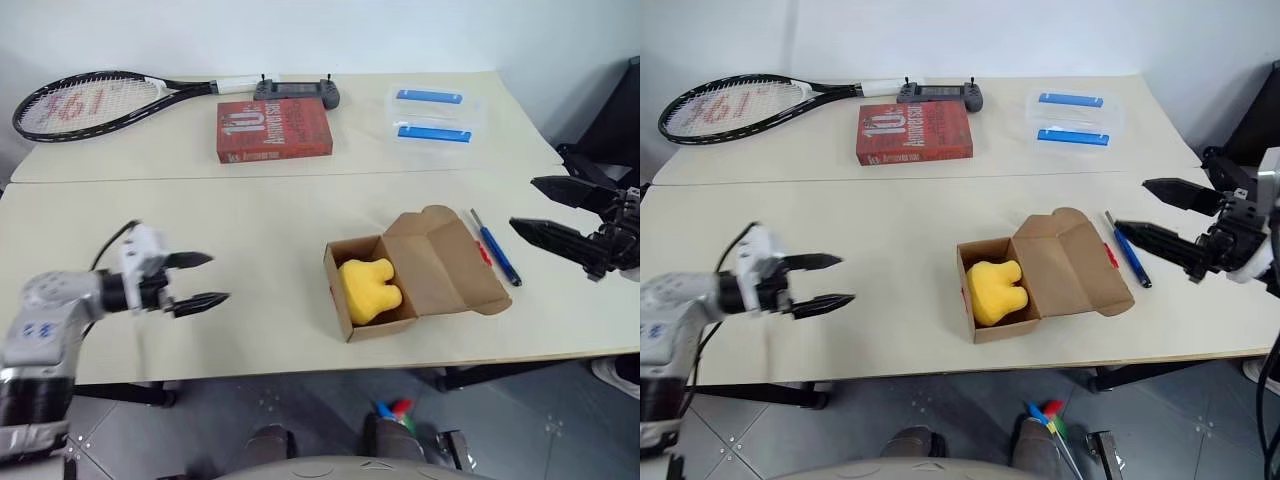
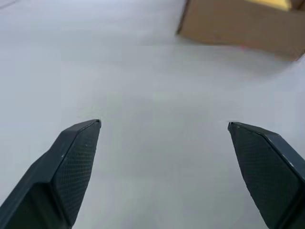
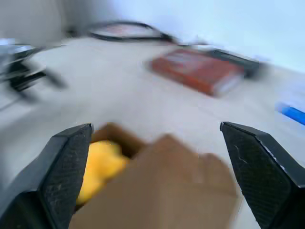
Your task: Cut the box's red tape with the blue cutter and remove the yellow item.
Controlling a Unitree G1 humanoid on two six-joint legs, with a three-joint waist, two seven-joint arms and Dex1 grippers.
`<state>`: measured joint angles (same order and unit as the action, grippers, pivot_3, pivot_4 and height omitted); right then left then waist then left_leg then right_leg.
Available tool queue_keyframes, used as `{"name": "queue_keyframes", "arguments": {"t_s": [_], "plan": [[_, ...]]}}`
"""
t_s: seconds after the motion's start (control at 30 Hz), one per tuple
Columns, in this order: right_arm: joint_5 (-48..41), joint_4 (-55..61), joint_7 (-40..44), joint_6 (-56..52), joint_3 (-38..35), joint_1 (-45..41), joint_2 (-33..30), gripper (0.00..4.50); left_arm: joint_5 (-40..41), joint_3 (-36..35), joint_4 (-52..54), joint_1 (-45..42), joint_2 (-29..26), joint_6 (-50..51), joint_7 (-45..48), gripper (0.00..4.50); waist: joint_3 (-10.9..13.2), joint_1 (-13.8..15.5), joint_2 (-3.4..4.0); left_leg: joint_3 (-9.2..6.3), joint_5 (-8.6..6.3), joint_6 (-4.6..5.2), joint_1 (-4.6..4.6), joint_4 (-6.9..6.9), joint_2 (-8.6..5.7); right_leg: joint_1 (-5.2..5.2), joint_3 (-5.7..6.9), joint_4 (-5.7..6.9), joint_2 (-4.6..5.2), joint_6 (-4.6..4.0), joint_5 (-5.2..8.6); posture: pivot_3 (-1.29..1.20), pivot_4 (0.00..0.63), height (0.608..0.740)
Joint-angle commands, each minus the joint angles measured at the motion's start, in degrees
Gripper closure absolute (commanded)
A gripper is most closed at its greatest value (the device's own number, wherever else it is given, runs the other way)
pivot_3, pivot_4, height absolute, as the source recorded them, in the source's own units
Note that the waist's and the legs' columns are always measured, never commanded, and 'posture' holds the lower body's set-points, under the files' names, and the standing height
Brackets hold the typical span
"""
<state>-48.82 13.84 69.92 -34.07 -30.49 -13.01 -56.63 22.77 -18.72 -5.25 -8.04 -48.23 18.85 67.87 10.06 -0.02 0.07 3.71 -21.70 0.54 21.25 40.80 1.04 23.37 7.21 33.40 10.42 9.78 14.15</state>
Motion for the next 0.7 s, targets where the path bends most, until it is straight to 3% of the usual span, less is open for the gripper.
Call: {"name": "queue_keyframes", "arguments": {"t_s": [0.03, 0.17, 0.27, 0.4, 0.43, 0.53, 0.7], "plan": [[2.4, 4.3, 7.4, 6.7, 2.9, 2.2, -0.5, 0.04, 4.1, -8.8, 0.9, 6.6, -1.5, 2.0, -0.2, 0.0, 0.0, 0.0, -0.01, 0.0, -0.01, -0.01, -0.03, -0.04, 0.0, 0.0, 0.0, 0.01, 0.0, 0.0, 0.0, 0.0, 0.15, 0.74], [3.5, 5.6, 7.8, 10.4, 4.6, 2.8, 1.4, 0.04, 8.0, -15.8, 7.4, 16.1, -2.1, 9.2, -1.2, 0.0, 0.1, 0.0, -0.09, 0.0, -0.03, 0.0, -0.01, 0.04, 0.0, 0.0, 0.0, 0.04, 0.03, 0.0, 0.0, 0.0, 0.15, 0.74], [4.5, 5.1, 8.2, 12.0, 5.0, 3.5, 1.5, 0.04, 10.9, -17.5, 13.1, 18.5, -3.3, 14.3, -2.2, 0.0, 0.1, 0.5, -0.11, -0.03, -0.05, -0.03, -0.01, 0.07, 0.02, -0.02, 0.0, 0.04, 0.03, -0.01, 0.01, 0.0, 0.15, 0.74], [4.7, 5.1, 7.0, 12.4, 3.8, 4.1, 1.3, 0.04, 17.6, -9.9, 20.6, 4.4, -8.0, 26.4, -7.1, 0.0, 0.1, 1.9, -0.16, -0.13, -0.06, -0.05, 0.03, 0.22, 0.03, -0.03, 0.01, 0.15, 0.03, -0.07, 0.02, 0.0, 0.15, 0.74], [4.4, 5.4, 6.3, 11.7, 2.4, 4.7, 0.7, 0.04, 18.7, -4.1, 21.3, -4.5, -8.2, 29.8, -7.3, 0.0, 0.1, 2.3, -0.15, -0.13, -0.06, -0.05, -0.03, 0.23, 0.02, -0.07, -0.01, 0.18, 0.04, -0.08, 0.01, 0.0, 0.15, 0.74], [4.0, 6.3, 5.1, 10.7, -1.4, 6.7, -0.3, 0.04, 20.9, 10.8, 20.6, -26.3, -5.1, 39.7, -7.1, 0.0, 0.1, 3.2, -0.18, -0.13, -0.03, 0.0, -0.05, 0.29, -0.11, -0.14, -0.14, 0.24, 0.04, -0.09, -0.03, 0.0, 0.15, 0.74], [3.6, 9.5, 4.1, 8.9, -7.6, 12.1, -0.7, 0.04, 15.3, 30.5, 14.4, -47.6, 4.3, 46.1, -7.1, 0.0, 0.1, 2.1, -0.13, 0.11, -0.07, 0.02, -0.12, 0.05, -0.14, -0.06, -0.04, 0.17, 0.02, -0.05, -0.05, 0.0, 0.15, 0.74]]}}
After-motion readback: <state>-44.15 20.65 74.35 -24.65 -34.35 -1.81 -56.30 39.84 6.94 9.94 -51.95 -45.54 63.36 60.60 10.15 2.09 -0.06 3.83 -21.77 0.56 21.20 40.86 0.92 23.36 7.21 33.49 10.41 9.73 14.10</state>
